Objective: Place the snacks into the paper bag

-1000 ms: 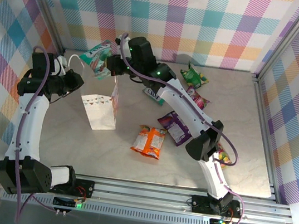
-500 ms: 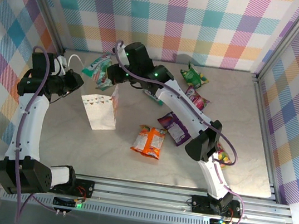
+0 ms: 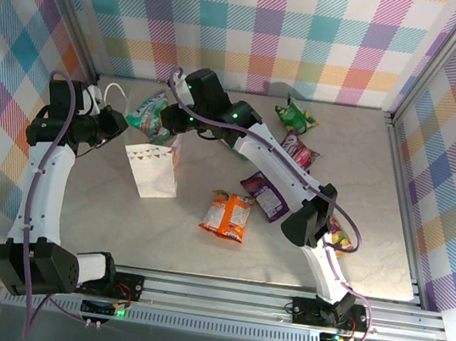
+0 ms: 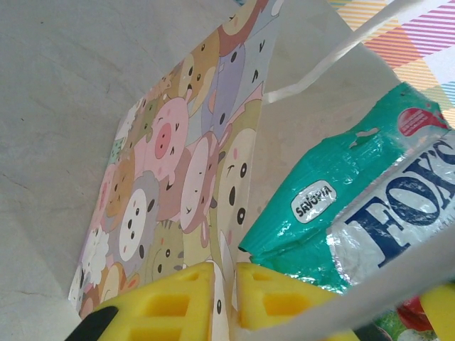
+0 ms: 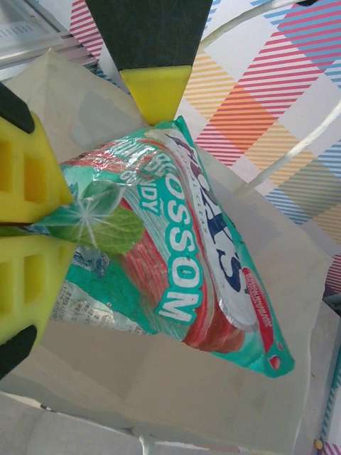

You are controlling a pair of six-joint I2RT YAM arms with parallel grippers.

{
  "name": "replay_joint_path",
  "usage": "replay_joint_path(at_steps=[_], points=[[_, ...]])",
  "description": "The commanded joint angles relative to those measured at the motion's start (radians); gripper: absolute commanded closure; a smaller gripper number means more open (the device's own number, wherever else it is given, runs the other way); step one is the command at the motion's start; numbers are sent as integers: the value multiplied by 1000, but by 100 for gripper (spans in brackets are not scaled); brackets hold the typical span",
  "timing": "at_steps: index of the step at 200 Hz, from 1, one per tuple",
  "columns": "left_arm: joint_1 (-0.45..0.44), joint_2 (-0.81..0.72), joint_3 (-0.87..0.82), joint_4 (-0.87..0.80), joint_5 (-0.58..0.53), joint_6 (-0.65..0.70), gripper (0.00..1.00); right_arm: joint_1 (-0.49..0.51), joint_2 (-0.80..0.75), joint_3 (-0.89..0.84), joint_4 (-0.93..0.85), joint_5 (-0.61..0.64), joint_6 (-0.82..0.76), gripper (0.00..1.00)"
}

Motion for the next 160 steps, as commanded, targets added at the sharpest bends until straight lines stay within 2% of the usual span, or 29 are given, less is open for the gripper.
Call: replay_joint_path(at_steps=[1, 41, 87, 131, 160], points=[[12, 12, -19, 29, 12, -7, 84, 5, 3, 10, 3, 7, -14, 86], [12, 15, -30, 35, 12, -9, 84, 5, 1, 14, -24, 26, -22, 80], [12, 12, -31, 34, 17, -14, 84, 4, -19, 20, -64, 18, -27, 79], [10, 15, -25, 30, 18, -17, 84, 6, -69, 5, -77, -66, -2, 78], [7, 22, -22, 35, 40, -22, 82, 14, -123, -38, -66, -93, 2, 73]])
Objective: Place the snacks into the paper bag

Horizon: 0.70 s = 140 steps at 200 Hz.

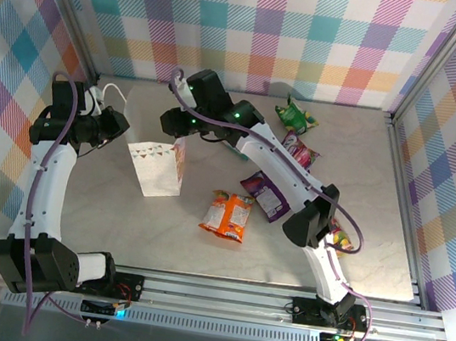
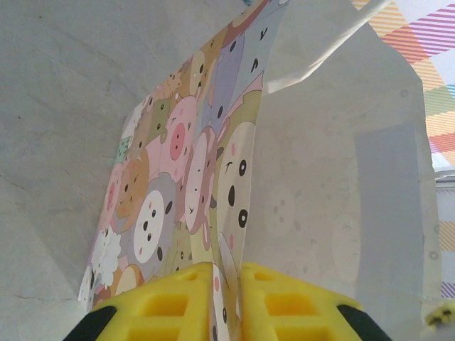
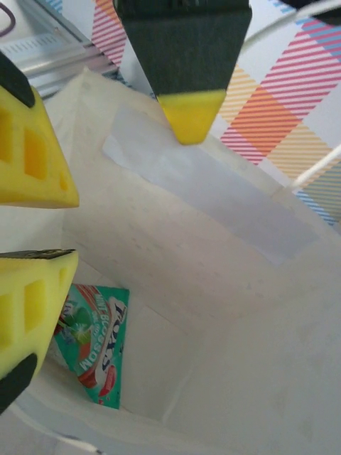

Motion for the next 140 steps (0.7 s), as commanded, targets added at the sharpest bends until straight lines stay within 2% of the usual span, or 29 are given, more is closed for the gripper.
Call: replay_joint_path(at_steps=[1, 31, 57, 76, 140], points=[[7, 8, -1, 7, 36, -15, 82, 13, -100, -24, -3, -53, 4, 73], [-11, 29, 29, -4, 49, -6, 79, 19, -152, -62, 10, -77, 8, 68], [-43, 71, 92, -86, 27, 41, 76, 20, -196, -102, 28, -119, 38, 68], [-62, 65, 91, -85, 16, 49, 74, 20, -238, -151, 45, -138, 59, 68], [-100, 70, 138, -145, -40, 86, 73, 19, -468, -490, 97, 68, 61, 58]])
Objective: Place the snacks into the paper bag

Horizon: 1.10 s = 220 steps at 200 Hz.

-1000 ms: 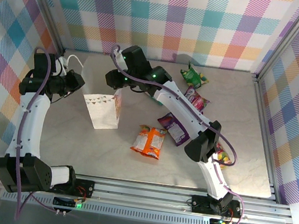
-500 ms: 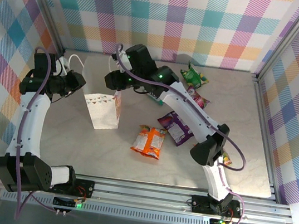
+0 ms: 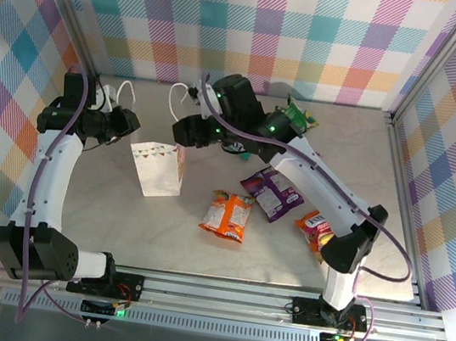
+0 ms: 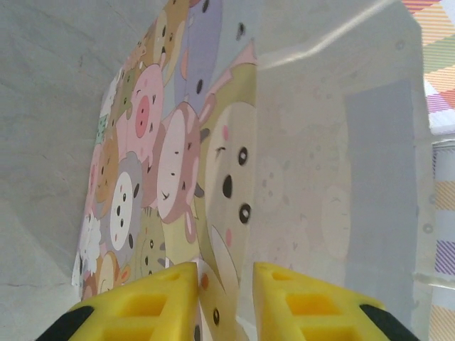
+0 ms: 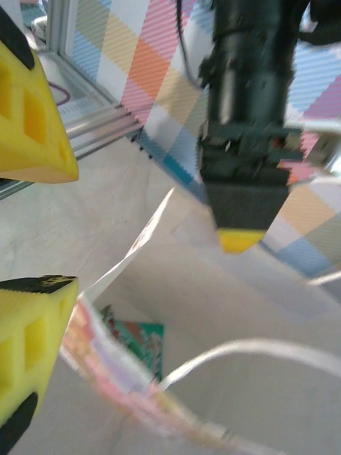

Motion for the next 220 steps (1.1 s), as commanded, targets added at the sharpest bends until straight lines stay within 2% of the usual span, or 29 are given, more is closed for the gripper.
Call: replay_joint_path(at_steps=[1, 22, 45, 78, 107, 167, 220], points=[[-14, -2, 37, -46, -31, 29, 73, 6, -93, -102, 35, 102, 8, 57], [-18, -7, 36, -50, -36, 25, 73, -9, -168, -232, 41, 149, 59, 51], [-23, -9, 24, -55, -19, 28, 73, -57, -258, -401, 83, 101, 153, 42], [-31, -22, 21, -60, -28, 27, 73, -79, -376, -602, 85, 175, 222, 29], [-37, -27, 28, -68, -39, 27, 73, -101, -463, -763, 93, 192, 295, 20], [-44, -11, 65, -106, -63, 54, 73, -135, -559, -983, 72, 188, 402, 9], [-48, -9, 46, -106, -68, 55, 73, -167, -565, -1123, 148, 200, 453, 6]])
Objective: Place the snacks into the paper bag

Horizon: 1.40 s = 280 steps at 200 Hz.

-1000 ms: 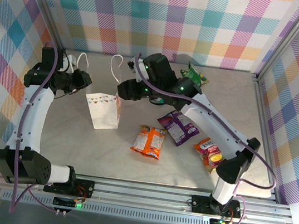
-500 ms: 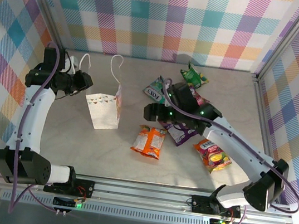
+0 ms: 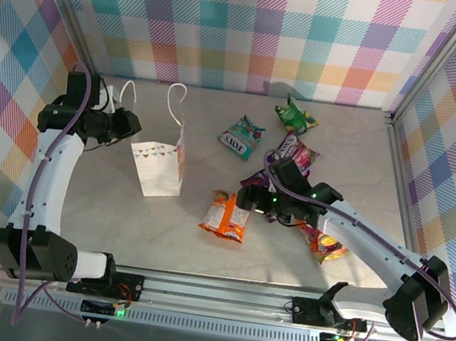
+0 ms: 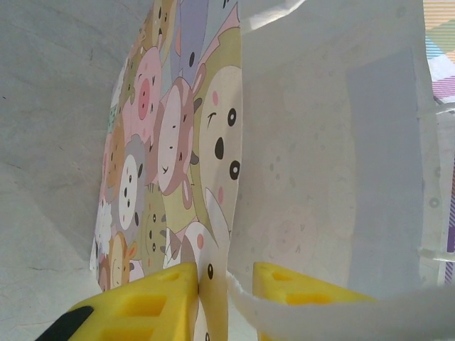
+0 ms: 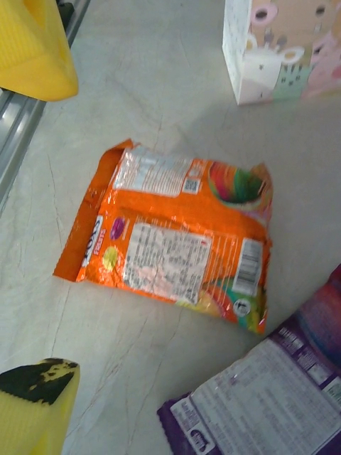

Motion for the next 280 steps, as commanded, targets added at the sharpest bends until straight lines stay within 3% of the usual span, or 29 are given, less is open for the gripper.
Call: replay_joint_path(at_steps=[1, 69, 153, 280], points=[[-14, -7, 10, -33, -17, 24, 73, -20, -6, -50, 65, 16, 42, 6], [-20, -7, 13, -35, -25, 25, 73, -48, 137, -116, 212, -87, 64, 5], [-24, -9, 7, -41, -29, 36, 73, -48, 321, -66, 292, -160, 61, 5], [-24, -18, 10, -53, -52, 51, 73, -45, 433, -28, 344, -226, 86, 8]])
